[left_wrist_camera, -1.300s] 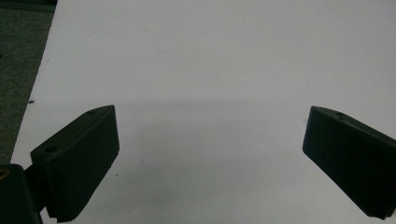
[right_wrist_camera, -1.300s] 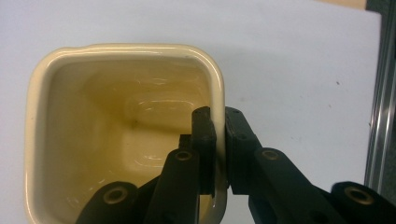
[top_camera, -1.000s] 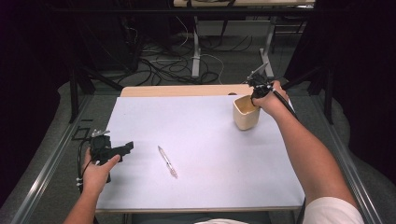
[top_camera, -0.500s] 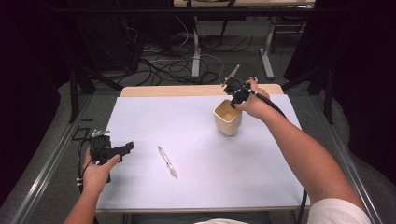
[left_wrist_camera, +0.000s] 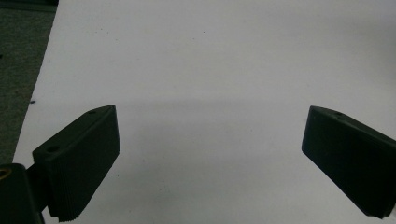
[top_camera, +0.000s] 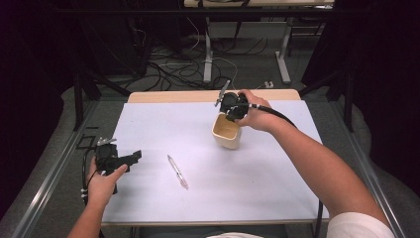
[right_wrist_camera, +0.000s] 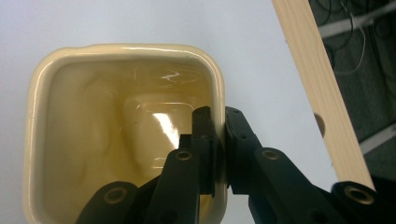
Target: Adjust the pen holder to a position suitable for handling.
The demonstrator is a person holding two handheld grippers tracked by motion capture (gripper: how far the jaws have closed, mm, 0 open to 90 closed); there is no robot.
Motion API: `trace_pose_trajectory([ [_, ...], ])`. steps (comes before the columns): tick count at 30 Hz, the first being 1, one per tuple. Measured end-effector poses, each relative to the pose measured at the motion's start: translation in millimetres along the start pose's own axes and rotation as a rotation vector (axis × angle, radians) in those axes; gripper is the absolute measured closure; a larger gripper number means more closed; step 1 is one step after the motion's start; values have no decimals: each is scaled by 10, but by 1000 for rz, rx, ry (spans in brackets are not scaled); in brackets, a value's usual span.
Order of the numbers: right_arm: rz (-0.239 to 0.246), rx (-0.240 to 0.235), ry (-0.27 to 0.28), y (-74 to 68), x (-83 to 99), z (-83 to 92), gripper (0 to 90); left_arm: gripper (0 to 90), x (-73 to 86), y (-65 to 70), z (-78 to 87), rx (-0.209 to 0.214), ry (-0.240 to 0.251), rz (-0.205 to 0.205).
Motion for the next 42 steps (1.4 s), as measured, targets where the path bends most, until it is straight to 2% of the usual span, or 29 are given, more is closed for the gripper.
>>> trace_pose_trajectory([
  [1, 0, 0, 0, 0, 0, 0, 844, 43, 0, 0, 1, -1, 1, -1],
  [4, 79, -16, 21, -139, -80, -15, 844, 43, 0, -4, 7, -3, -3, -5],
  [5, 79, -16, 21, -139, -80, -15, 844, 43, 0, -6, 8, -6, -2, -5],
  [7, 123, -31, 38, -233, -130, -24, 844, 43, 3, -14, 10, -7, -4, -11],
  [8, 123, -31, 38, -233, -130, -24, 844, 43, 3, -16, 10, -7, -3, -11],
  [14, 217, -79, 70, -405, -215, -64, 844, 39, 3, -22, 14, -12, -5, -17],
  [16, 221, -87, 71, -428, -220, -69, 844, 37, 4, -24, 13, -15, -3, -17],
  [17, 240, -90, 75, -435, -230, -77, 844, 33, 4, -25, 13, -14, -3, -17],
  [21, 266, -108, 85, -474, -251, -109, 843, 18, 3, -24, 17, -12, -3, -17],
  [25, 268, -133, 78, -502, -255, -162, 843, 9, 2, -26, 20, -8, -6, -19],
  [34, 281, -151, 44, -466, -236, -324, 842, 7, 0, -22, 23, -6, -2, -20],
  [35, 278, -144, 45, -453, -236, -340, 842, 7, -1, -20, 21, -3, -1, -20],
  [37, 252, -166, 49, -434, -240, -353, 843, 3, 2, -19, 16, -2, 4, -22],
  [39, 275, -151, 53, -394, -243, -381, 842, 3, 5, -21, 16, 0, 3, -30],
  [40, 267, -150, 52, -387, -241, -390, 841, 3, 3, -9, 12, 5, 8, -19],
  [42, 266, -138, 57, -349, -244, -403, 835, 3, 5, -7, 19, 7, 2, -27],
])
Point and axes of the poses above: each handheld gripper's, and its own axes: z roughly backward along the jaws, x roughly out of its underside, y roughly to its right, the point moved 7 cm from there along -z, roughly forward along the jaws, and after that the axes turned 10 degrees about -z, right-handed, at the moved point
